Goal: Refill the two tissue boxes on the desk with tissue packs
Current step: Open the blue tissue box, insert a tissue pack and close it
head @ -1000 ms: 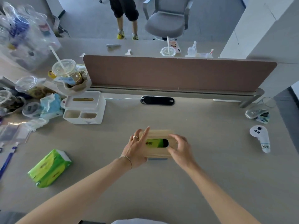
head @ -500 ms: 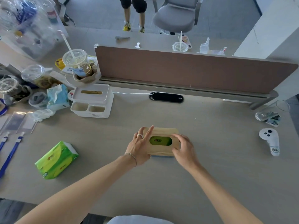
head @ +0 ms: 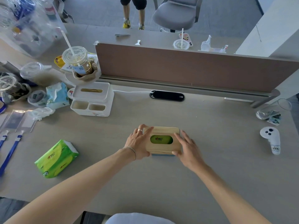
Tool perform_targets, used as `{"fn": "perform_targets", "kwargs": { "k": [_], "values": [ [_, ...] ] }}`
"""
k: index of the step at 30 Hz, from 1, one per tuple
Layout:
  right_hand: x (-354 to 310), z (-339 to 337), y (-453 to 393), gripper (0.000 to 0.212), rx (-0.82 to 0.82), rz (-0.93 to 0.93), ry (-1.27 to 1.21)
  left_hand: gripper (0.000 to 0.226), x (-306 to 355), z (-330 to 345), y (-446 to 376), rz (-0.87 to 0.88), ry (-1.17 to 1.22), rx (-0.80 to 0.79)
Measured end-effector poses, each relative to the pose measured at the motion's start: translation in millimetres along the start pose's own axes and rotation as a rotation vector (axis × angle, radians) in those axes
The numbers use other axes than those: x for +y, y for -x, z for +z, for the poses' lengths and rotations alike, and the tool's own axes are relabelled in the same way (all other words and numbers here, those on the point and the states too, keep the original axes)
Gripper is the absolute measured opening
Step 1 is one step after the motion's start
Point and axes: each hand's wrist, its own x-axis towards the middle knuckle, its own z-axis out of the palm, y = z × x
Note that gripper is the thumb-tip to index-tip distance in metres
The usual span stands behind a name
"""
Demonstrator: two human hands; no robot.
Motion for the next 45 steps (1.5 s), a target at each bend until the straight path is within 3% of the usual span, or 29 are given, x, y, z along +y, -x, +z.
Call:
{"fn": "perform_targets", "kwargs": {
  "k": [9,15,21,24,28,37,45],
  "values": [
    [12,-18,-28,0.108,-0.161,-0.224,0.291,0.118,0,1,-10,0.042,-0.160,-0.007],
    [24,-3,-30,0.097,-0.135,-0.207,0.036,0.121,2,7,-14,0.023,-0.184,-0.037],
    [22,12,-25,0.088,-0.101,-0.089,-0.115,0.119,3,8,-9,-0.037,-0.103,-0.082],
    [15,12,-23,0.090,-0.084,-0.036,-0.096,0.113,1,14,-1,-0.111,0.140,-0.149],
    [-3,29,-9,0.093,-0.026,0.055,-0.245,0.107,10,30,10,-0.158,0.374,-0.089],
    [-2,18,-6,0.110,0.056,0.128,-0.295,0.106,43,34,-4,-0.194,0.308,-0.040],
    [69,-49,-12,0.116,0.114,0.212,-0.357,0.104,127,22,-67,-0.066,0.276,-0.047]
  ]
}}
